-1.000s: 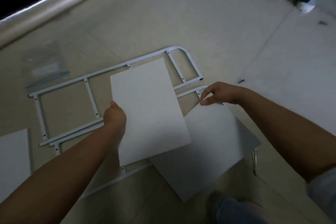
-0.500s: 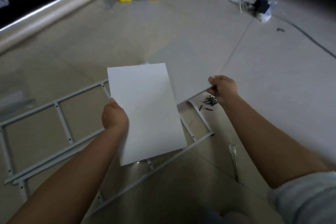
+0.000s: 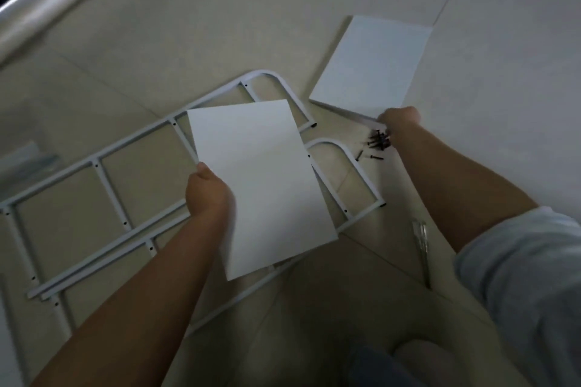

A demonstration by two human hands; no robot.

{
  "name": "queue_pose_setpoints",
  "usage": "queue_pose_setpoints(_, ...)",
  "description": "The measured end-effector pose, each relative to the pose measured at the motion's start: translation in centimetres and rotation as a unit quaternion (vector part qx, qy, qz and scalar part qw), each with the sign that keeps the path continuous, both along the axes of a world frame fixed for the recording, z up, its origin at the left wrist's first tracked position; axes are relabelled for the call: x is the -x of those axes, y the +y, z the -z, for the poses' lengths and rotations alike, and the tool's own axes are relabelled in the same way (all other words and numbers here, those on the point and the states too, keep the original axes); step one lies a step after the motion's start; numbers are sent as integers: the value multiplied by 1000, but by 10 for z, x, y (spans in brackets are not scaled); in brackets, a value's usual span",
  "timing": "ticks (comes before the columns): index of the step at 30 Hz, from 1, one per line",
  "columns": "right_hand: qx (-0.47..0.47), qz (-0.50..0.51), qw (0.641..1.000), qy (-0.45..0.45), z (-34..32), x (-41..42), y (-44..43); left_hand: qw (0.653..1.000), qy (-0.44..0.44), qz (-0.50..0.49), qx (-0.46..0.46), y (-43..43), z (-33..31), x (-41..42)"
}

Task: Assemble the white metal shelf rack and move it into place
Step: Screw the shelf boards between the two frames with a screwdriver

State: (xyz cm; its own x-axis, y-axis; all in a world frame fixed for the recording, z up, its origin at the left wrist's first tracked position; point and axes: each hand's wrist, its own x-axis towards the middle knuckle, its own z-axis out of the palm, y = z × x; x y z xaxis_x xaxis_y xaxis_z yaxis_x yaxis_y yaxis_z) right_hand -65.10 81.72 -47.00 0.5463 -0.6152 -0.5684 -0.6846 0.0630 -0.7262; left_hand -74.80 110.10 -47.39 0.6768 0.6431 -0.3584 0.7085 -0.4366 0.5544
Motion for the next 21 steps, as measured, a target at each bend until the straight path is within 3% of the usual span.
queue_pose_setpoints(3,14,-10,999,27,11,-11,-4,1000,-5,10,8,-2,1,2)
queue_pose_setpoints(7,147,-165,974,50,8,-6,1,999,-9,11,33,-6,3,5)
queue_pose_setpoints(10,181,-274,945,2,0,6,22,999,-13,4,48,-5,2,6)
queue_pose_setpoints(12,128,-341,931,-9,-8,20,50,998,-19,-7,61,-2,2,7)
queue_pose_setpoints(16,-105,-386,915,49,-10,60,91,990,-20,-58,124,3,1,13)
queue_pose_setpoints(18,-107,-400,909,49,-10,77,100,980,5,-64,189,9,-1,15)
queue_pose_setpoints(21,-32,-340,940,15,-16,88,107,963,53,-19,263,18,-3,21)
